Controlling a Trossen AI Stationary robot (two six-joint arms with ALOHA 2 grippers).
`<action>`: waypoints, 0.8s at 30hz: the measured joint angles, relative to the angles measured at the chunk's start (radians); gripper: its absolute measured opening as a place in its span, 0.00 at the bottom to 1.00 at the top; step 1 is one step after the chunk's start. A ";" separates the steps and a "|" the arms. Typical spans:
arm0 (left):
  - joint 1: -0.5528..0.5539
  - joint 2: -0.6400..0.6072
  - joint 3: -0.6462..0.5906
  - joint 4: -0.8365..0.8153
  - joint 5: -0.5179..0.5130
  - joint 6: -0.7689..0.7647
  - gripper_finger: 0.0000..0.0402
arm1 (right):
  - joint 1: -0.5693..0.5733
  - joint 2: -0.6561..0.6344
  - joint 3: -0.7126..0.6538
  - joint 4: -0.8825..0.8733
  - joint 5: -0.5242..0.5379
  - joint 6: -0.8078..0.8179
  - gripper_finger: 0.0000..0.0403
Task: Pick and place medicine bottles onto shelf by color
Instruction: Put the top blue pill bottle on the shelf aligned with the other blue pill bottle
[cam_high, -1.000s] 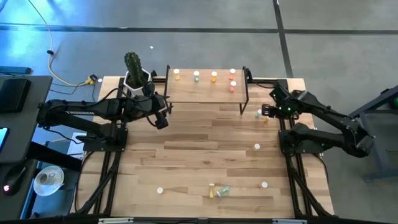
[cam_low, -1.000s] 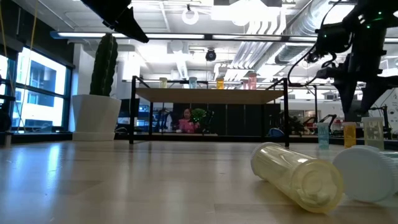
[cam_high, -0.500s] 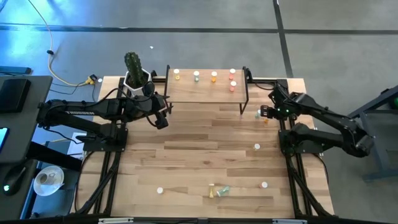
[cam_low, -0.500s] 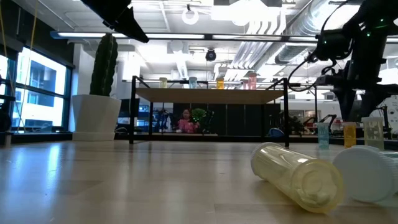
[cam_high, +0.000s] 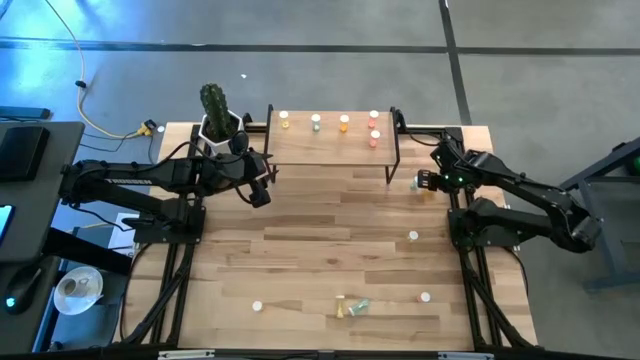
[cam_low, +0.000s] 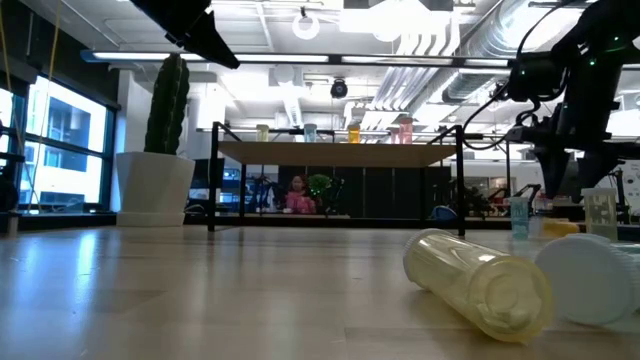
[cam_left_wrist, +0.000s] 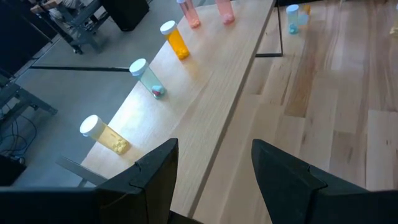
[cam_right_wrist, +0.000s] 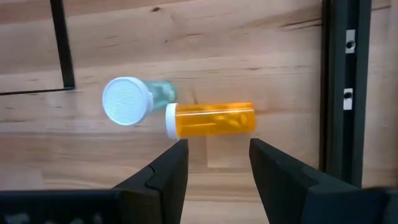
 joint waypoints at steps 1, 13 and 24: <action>0.000 0.000 0.000 0.000 0.000 0.000 0.48 | 0.000 0.000 0.000 0.001 0.000 -0.008 0.40; 0.000 0.000 0.000 0.000 0.000 0.000 0.48 | 0.000 0.000 0.000 0.041 -0.022 -0.298 0.40; 0.000 0.000 0.000 0.000 0.000 -0.024 0.48 | 0.000 0.000 0.002 0.066 -0.014 -0.310 0.40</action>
